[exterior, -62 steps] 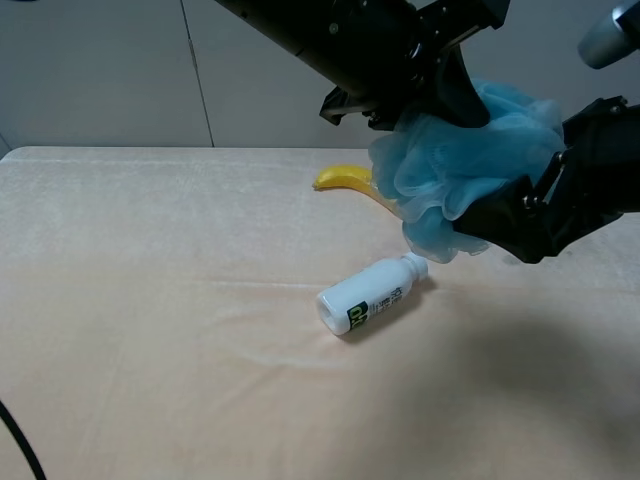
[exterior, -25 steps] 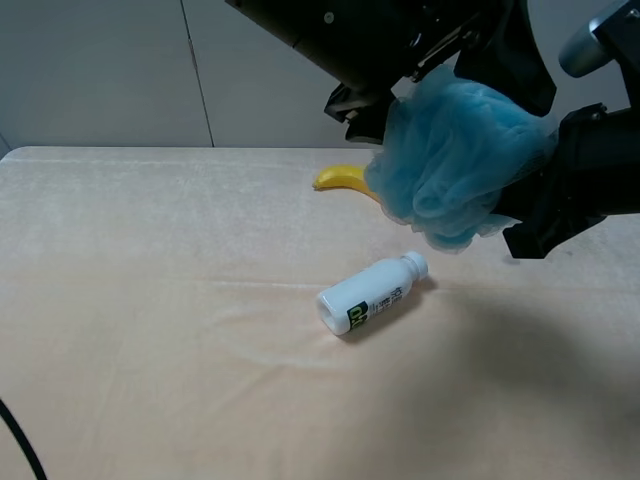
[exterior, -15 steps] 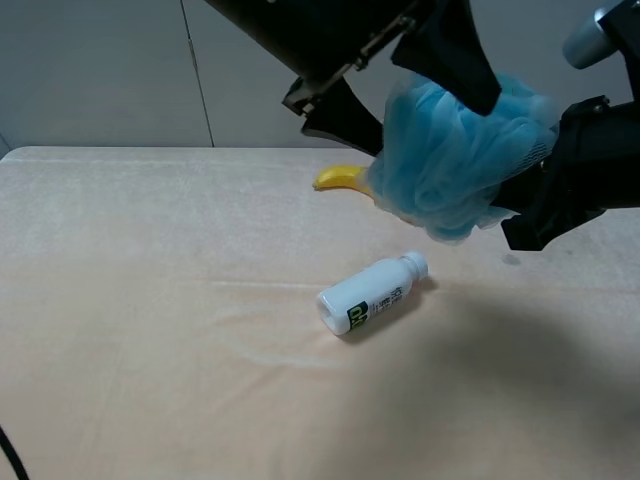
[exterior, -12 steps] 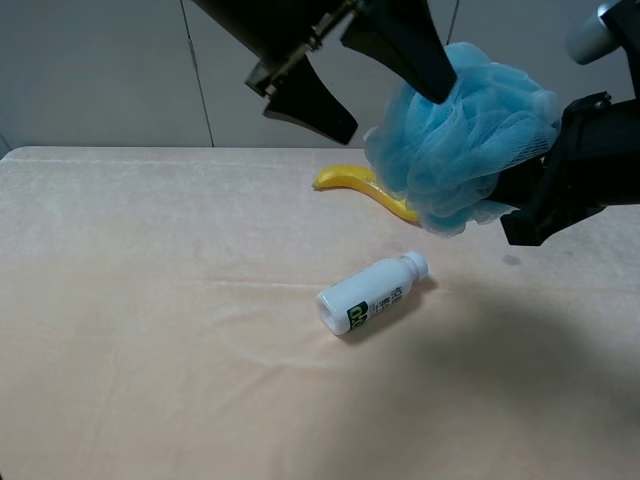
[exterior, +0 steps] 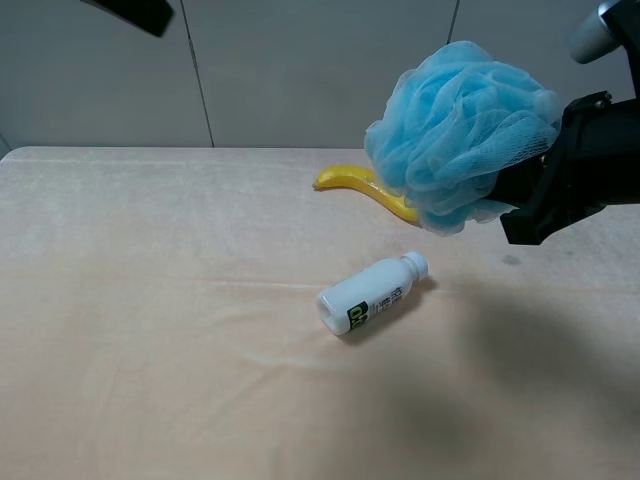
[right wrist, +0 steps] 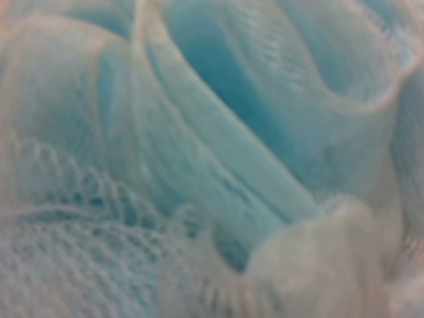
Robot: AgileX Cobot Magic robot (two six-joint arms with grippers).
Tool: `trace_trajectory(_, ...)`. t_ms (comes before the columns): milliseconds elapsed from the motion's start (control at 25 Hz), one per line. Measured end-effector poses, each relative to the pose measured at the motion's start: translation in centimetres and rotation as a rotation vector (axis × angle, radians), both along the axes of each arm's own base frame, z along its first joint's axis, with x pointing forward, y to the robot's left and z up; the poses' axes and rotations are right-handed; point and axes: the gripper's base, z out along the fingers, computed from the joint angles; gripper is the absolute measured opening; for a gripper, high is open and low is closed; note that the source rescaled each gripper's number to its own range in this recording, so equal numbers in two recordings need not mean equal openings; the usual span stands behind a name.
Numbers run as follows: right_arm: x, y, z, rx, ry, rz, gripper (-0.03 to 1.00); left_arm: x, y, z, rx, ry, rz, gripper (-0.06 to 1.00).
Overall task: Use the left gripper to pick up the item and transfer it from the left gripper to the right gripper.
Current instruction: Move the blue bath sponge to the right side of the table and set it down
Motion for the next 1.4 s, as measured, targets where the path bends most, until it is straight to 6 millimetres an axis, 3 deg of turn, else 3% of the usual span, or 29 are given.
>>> trace_trajectory(240, 0.0, 0.0, 0.0, -0.001, 0.003, 0.002, 0.00, -3.8, 3.9, 2.9, 0.096, -0.146, 0.156, 1.00)
trace_trajectory(480, 0.0, 0.0, 0.0, -0.001, 0.004, 0.003, 0.00, -8.0, 6.7, 2.2, 0.130, -0.199, 0.214, 1.00)
trace_trajectory(1120, -0.1, 0.0, -0.1, 0.002, 0.019, 0.006, 0.00, -19.7, 12.4, -9.3, 0.170, -0.249, 0.170, 0.99)
trace_trajectory(1400, -0.2, 0.1, -0.1, 0.019, 0.037, -0.007, 0.00, -23.0, 14.0, -13.9, 0.129, -0.331, 0.177, 0.99)
